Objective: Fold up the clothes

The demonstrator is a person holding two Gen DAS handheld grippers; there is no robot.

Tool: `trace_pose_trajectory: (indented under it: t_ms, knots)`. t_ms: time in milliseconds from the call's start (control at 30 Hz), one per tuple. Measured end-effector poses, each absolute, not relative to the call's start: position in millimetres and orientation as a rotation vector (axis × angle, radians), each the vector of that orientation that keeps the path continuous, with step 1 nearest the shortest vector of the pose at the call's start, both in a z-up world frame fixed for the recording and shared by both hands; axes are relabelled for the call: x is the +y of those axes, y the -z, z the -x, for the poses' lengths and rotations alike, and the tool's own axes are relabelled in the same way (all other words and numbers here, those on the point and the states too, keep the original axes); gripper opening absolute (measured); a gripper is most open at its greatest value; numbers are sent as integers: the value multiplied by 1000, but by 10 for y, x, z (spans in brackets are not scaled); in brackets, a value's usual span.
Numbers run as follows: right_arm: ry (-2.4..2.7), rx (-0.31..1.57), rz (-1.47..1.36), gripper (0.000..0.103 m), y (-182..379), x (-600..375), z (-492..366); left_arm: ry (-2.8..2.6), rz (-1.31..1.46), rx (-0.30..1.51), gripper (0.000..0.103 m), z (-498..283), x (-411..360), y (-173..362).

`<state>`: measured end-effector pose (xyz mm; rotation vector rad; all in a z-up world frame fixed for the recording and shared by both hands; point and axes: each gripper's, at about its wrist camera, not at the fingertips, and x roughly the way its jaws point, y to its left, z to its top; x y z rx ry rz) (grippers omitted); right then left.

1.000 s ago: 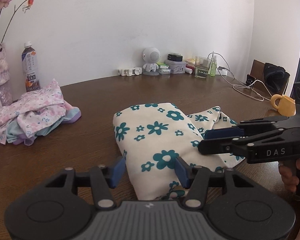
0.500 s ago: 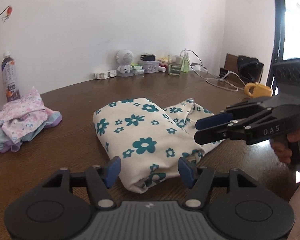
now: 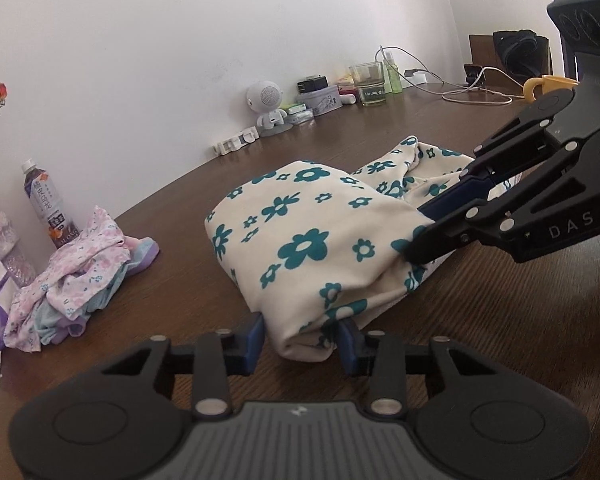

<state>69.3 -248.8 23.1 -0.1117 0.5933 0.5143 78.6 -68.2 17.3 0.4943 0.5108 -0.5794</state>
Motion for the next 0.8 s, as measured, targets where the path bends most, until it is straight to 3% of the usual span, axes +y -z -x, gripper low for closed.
trace_pose_trajectory:
  t_ms: [67,333,433,567,800]
  knots:
    - [-500,600,107,19,-197,-2510,-698,562,-485,513,11,-802,-662,-168]
    - [-455,609,83,15,-84,-2592,-695,558,-476,522,11,-790,-641,-149]
    - [-465,596,77,15,-98,-2585,-670,555,-468,518,18,-762,-653,-165]
    - [-492,569,73,25,-142,-2554,-606,558,-466,510,23,-723,-673,-173]
    - [-463,603,73,21,-45,-2525,-742,549,-461,526,20,-815,-702,-134]
